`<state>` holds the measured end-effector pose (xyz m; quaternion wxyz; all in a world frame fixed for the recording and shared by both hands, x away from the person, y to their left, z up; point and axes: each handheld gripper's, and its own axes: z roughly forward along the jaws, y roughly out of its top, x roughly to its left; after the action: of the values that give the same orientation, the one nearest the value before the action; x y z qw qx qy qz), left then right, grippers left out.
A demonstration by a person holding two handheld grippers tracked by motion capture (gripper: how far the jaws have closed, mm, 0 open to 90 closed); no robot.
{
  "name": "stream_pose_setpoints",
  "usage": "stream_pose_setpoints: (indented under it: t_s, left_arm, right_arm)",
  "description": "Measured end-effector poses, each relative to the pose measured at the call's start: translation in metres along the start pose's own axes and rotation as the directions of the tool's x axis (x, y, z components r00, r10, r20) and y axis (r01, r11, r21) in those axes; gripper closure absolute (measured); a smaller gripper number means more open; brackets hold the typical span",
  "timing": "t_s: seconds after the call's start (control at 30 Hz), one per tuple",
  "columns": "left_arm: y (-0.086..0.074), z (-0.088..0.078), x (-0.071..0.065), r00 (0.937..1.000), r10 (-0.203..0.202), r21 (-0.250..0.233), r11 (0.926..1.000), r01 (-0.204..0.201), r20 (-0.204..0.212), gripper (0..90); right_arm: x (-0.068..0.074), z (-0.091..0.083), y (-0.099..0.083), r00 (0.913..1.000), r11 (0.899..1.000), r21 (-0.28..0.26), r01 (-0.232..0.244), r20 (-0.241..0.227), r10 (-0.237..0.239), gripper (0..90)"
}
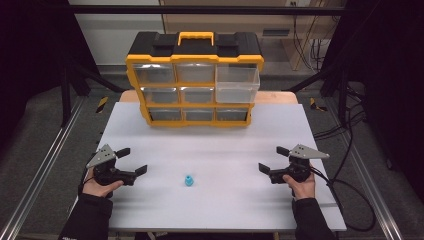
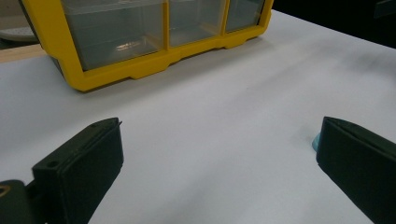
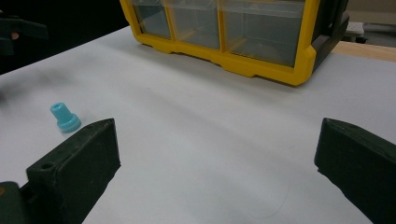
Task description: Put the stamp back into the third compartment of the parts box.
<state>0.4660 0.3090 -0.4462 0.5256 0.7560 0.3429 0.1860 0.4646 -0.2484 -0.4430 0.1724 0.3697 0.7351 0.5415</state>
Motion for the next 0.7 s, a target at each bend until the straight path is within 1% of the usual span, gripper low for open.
stream_pose_setpoints:
  t_s: [0.27,0.47,0.6,0.7]
  left_arm:
    - [0.000,0.000,0.000,1.0000,0.000,-0.003,1.0000,0.000,-0.005,0.1]
    - [0.000,0.000,0.000,1.0000,0.001,-0.004,1.0000,-0.001,-0.006,0.1]
    - [0.000,0.000,0.000,1.0000,0.002,-0.005,1.0000,-0.002,-0.007,0.1]
    - [0.000,0.000,0.000,1.0000,0.003,-0.003,1.0000,-0.003,-0.008,0.1]
  right_arm:
    - [0.008,0.005,0.004,0.9998,1.000,0.001,0.007,-0.017,-0.007,0.2]
    - [0.016,0.009,0.007,0.9991,1.000,0.007,0.025,-0.033,-0.025,0.2]
    - [0.019,0.012,0.008,0.9987,1.000,0.009,0.024,-0.045,-0.024,0.2]
    - [0.021,0.013,0.008,0.9987,1.000,0.013,0.025,-0.045,-0.025,0.2]
